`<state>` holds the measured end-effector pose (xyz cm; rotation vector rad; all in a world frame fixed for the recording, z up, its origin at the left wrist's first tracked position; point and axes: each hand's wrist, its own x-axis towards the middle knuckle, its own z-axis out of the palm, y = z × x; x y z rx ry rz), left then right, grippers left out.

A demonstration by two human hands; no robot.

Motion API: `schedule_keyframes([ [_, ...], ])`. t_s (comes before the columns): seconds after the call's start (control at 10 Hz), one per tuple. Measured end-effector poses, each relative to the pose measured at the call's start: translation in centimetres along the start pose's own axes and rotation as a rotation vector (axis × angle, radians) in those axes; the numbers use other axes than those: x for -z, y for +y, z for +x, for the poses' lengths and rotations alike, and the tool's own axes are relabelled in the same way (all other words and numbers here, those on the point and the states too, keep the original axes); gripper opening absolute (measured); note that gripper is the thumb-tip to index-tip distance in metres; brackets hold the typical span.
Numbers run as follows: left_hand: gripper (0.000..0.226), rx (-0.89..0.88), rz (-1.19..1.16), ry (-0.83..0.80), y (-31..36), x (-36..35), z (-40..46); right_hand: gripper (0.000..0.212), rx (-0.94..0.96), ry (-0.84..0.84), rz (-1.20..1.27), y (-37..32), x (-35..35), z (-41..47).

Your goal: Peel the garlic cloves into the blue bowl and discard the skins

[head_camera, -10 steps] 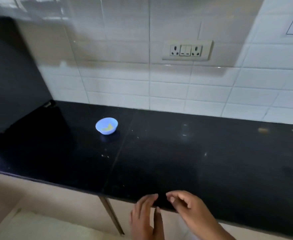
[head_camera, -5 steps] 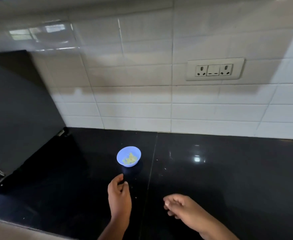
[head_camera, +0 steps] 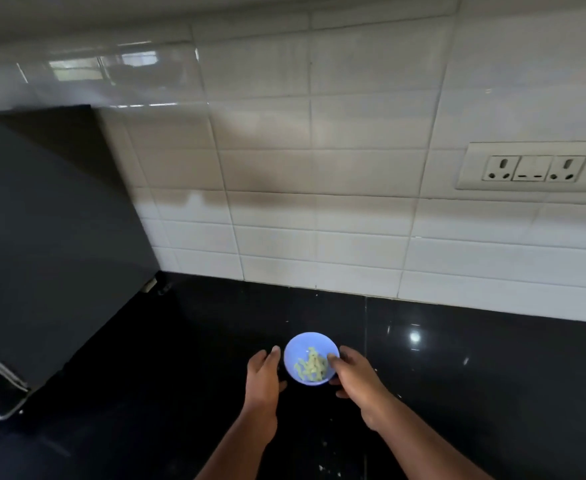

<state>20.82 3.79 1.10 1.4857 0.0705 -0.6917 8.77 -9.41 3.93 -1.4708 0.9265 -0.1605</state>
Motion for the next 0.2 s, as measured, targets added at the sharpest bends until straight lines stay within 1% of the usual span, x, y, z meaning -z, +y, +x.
schedule_keyframes([
  [0.1,0.064,-0.001,0.015,-0.083,0.7,1.2,1.1,0.020,-0.014,-0.014,-0.004,-0.4,-2.2,0.3],
  [0.2,0.082,-0.030,0.072,-0.018,1.8,3.4,1.3,0.029,0.021,0.060,-0.083,-0.6,-4.6,0.3],
])
